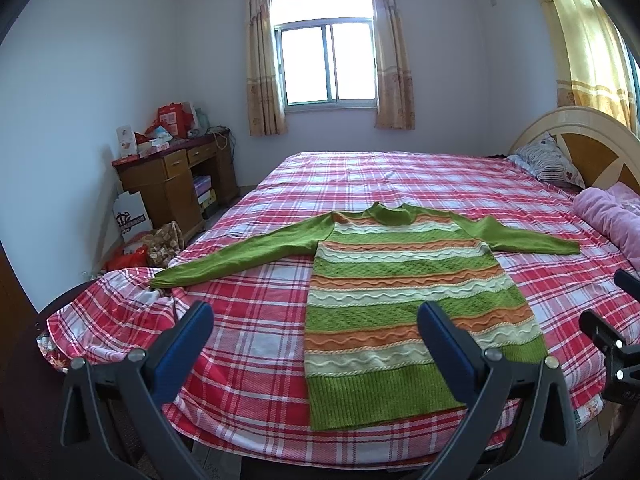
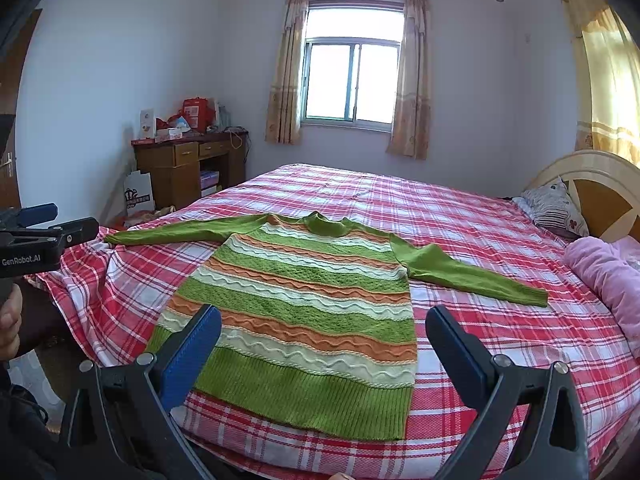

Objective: Fold small clothes

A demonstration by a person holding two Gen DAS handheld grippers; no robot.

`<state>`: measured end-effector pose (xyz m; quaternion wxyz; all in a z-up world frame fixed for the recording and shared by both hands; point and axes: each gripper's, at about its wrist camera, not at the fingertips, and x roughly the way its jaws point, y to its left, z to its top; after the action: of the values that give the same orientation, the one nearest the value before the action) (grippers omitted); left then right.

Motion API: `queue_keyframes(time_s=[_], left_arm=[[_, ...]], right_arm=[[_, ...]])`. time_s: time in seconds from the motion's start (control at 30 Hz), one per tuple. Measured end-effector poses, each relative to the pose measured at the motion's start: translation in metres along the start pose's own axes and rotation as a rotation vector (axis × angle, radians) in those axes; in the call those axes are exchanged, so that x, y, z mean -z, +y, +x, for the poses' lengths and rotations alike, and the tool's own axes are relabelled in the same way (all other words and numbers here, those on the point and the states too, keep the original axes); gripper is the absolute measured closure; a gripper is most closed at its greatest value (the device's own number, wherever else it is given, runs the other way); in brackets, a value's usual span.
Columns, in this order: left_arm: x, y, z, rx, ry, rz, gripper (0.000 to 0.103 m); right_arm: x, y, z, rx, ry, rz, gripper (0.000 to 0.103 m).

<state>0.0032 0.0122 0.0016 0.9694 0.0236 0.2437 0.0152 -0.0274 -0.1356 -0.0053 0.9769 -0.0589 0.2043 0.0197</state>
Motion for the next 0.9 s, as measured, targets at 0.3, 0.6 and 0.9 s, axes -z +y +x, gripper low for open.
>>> queue_keyframes(time_s=[0.3,0.6,0.9], left_arm=[[-0.0003,0.0010,-0.0002,-0.002,0.002,-0.001,0.000],[0.0002,0.0027,0.0006,-0.005,0.005,-0.004,0.000],[0.0006,0.0027,0.0020,-0.003,0.010,-0.002,0.000]], right_arm=[[0.0000,0.0008,0.0011,-0.007,0.004,-0.002,0.001],[0.0007,-0.0008,0.0017,-0.008,0.006,0.000,0.001],[0.0015,-0.0012,0.0022,-0.009,0.007,0.001,0.001]])
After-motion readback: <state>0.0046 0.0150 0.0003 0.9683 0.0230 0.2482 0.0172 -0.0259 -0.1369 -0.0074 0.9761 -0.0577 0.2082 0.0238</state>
